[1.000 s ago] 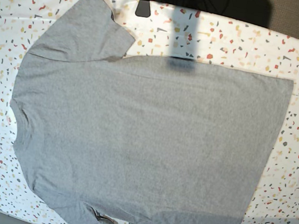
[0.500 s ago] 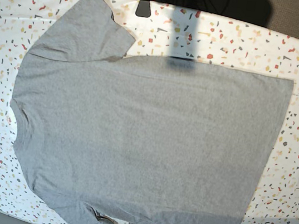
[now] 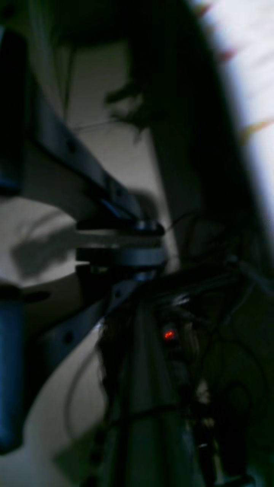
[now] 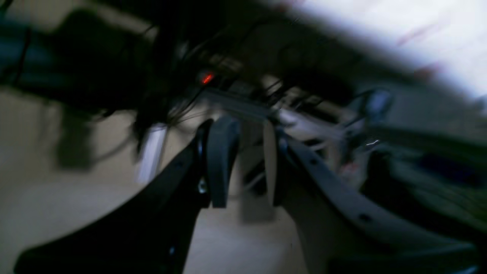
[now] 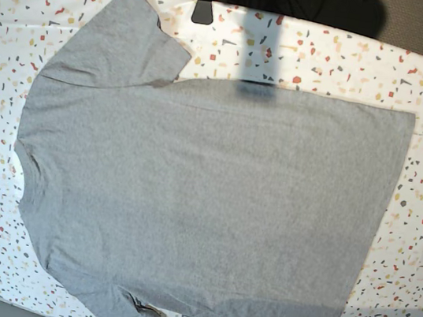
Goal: Fold the T-shirt properly
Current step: 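Move both grippers down to the shirt's shoulder corners and grasp them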
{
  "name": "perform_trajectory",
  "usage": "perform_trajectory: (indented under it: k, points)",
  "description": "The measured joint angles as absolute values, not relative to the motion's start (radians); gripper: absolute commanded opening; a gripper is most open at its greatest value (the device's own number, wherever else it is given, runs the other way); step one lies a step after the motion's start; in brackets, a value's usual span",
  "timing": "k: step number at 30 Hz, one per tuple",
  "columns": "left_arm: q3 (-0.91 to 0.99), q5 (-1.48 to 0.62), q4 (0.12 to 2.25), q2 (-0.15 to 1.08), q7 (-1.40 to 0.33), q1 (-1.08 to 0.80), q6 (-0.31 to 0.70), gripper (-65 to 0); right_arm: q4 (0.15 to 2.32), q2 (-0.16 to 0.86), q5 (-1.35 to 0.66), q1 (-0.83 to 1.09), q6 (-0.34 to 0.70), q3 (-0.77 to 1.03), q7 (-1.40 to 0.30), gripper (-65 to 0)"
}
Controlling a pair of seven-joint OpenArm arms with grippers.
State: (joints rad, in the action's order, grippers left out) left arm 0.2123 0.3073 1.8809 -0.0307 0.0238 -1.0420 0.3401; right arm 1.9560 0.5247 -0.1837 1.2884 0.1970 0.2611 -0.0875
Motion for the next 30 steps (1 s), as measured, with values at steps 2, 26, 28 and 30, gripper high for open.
perform_trajectory:
  k: [2, 26, 28, 30]
  points:
    - [0.211, 0.362, 1.943, -0.031, 0.02, -1.042, 0.34, -59.5, 1.988, 0.533, -0.185, 1.289, 0.197, 0.318, -0.099, -48.3]
    - [0.205, 0.761, 1.84, 0.397, -0.075, -0.609, 0.45, -47.3, 2.07, 0.858, -0.187, 1.083, 0.209, 0.468, -0.239, -48.3]
    - [0.188, 0.763, 1.783, 0.434, -0.081, -0.579, 0.449, -47.4, 2.07, 0.856, -0.187, 1.082, 0.21, 0.468, -0.242, -48.3]
    - [0.147, 0.778, 1.742, 0.473, -0.082, -0.56, 0.446, -47.4, 2.07, 0.845, -0.187, 1.08, 0.21, 0.468, -0.242, -48.3]
